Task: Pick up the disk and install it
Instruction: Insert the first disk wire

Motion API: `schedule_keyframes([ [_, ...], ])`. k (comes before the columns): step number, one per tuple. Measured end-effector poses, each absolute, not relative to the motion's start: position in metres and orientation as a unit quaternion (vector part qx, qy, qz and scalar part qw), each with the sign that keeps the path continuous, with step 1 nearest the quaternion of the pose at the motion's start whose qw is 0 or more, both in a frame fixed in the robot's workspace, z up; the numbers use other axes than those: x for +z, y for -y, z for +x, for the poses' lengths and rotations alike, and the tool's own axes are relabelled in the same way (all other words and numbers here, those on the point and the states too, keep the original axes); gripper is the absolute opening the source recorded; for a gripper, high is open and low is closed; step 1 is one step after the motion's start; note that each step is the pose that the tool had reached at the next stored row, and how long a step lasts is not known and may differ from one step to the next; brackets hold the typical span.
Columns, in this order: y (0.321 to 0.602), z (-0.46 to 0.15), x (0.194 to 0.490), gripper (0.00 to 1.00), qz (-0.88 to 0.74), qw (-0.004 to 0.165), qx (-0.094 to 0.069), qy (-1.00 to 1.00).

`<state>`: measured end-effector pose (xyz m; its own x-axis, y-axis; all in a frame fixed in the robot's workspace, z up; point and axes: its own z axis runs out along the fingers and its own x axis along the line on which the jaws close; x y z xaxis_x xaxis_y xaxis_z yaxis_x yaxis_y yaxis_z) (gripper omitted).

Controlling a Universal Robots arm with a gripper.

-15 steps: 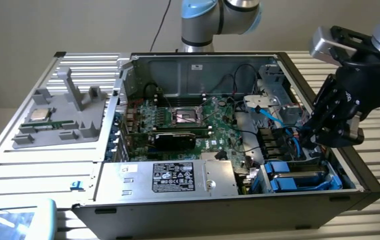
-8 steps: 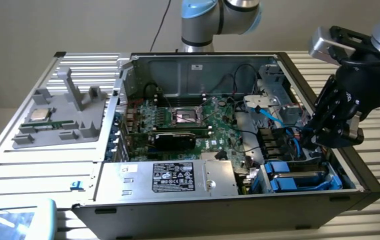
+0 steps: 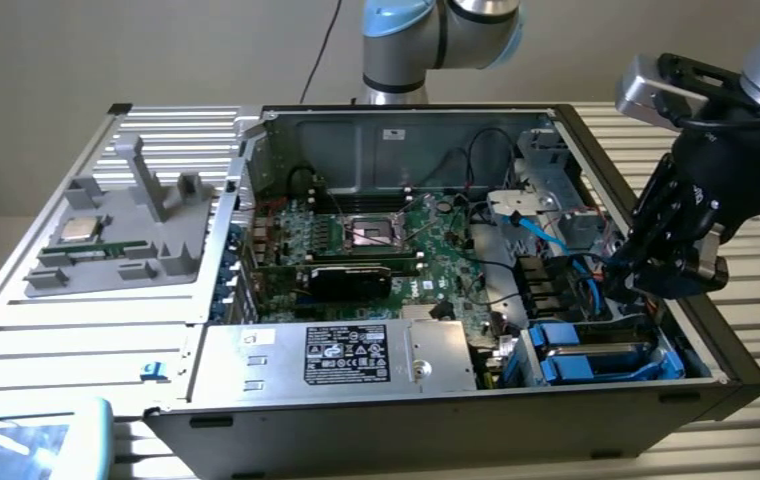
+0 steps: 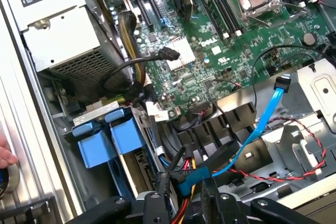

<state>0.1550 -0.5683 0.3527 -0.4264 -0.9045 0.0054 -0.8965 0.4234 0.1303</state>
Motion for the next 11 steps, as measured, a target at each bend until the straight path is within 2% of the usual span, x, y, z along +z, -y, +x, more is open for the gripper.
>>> schedule_keyframes([
  [7, 0.5683, 0.1534, 0.3529, 0.35, 0.528, 0.036, -0.041, 0.848],
  [11, 0.5683, 0.1526, 0.3529, 0.35, 0.527, 0.035, -0.040, 0.848],
])
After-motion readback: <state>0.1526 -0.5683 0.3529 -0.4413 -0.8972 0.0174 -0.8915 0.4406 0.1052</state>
